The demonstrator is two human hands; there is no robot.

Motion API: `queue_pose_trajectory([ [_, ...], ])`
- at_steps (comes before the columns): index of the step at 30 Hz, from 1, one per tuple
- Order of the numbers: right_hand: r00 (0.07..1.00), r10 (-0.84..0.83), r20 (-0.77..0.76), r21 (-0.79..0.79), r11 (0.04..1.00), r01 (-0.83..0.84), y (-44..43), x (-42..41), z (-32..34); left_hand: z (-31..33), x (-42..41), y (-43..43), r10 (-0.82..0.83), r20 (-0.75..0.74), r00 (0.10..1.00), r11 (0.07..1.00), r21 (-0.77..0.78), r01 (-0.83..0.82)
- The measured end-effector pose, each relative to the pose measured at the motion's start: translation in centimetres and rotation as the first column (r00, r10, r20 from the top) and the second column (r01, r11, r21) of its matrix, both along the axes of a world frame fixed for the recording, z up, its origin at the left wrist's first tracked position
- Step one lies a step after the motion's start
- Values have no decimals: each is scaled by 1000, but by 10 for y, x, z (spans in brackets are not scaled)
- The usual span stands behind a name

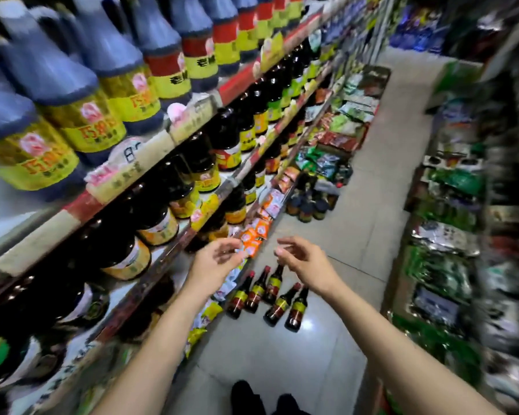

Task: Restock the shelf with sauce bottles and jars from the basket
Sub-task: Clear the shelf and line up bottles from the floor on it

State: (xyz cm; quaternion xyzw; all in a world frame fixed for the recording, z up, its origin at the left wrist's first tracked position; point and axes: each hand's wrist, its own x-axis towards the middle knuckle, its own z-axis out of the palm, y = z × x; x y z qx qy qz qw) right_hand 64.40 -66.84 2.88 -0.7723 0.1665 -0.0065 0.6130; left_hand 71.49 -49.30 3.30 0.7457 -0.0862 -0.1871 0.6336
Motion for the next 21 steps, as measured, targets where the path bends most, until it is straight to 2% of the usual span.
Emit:
queue_pose_trajectory([
  [5, 984, -139, -108, 1, 990, 140, -28, -5, -31, -34, 24, -26, -105, -97, 990, 993, 49, 110],
  [9, 934, -261, -243, -6, 964, 268, -40, 4, -64, -65, 53, -32, -190, -203, 961, 972, 98, 213],
  [14, 847, -373, -379, 3, 915, 405, -50, 15, -118, -118, 93, -40, -192, -309, 931, 955, 161, 250],
  [21, 728, -420, -542, -14, 871, 492, -55, 4, -188, -211, 102, -51, -163, -479, 863, 902, 282, 327],
])
